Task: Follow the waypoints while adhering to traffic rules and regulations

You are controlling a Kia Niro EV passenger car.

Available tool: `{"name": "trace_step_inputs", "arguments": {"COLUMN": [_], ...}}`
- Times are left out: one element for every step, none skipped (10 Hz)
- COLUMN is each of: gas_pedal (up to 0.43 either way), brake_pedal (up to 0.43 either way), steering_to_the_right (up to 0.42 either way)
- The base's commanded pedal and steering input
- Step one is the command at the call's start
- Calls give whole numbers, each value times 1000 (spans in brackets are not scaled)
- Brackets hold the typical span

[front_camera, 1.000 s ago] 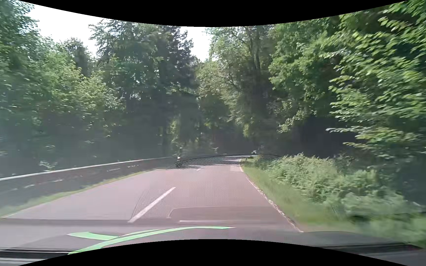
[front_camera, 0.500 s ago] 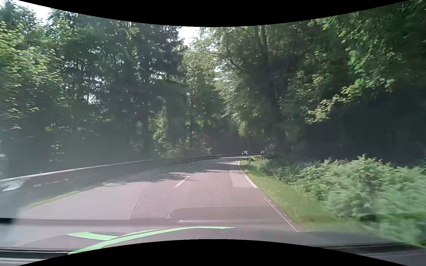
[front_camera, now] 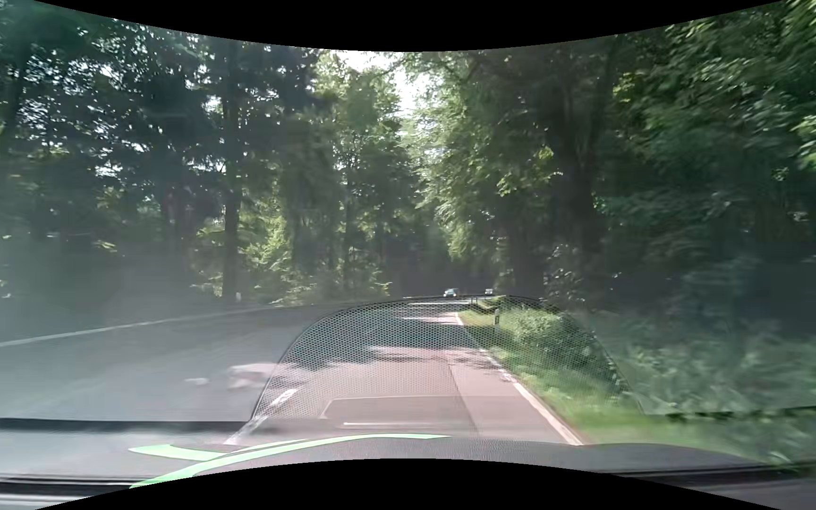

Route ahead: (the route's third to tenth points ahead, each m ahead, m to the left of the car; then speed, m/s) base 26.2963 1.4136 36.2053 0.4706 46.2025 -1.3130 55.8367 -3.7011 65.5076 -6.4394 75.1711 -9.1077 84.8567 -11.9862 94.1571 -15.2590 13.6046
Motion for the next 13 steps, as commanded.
{"name": "trace_step_inputs", "arguments": {"gas_pedal": [138, 138, 138, 138, 138, 138, 138, 150, 150, 150, 150, 150, 150], "brake_pedal": [0, 0, 0, 0, 0, 0, 0, 0, 0, 0, 0, 0, 0], "steering_to_the_right": [21, 21, 22, 23, 23, 23, 23, 24, 24, 24, 24, 24, 24]}}
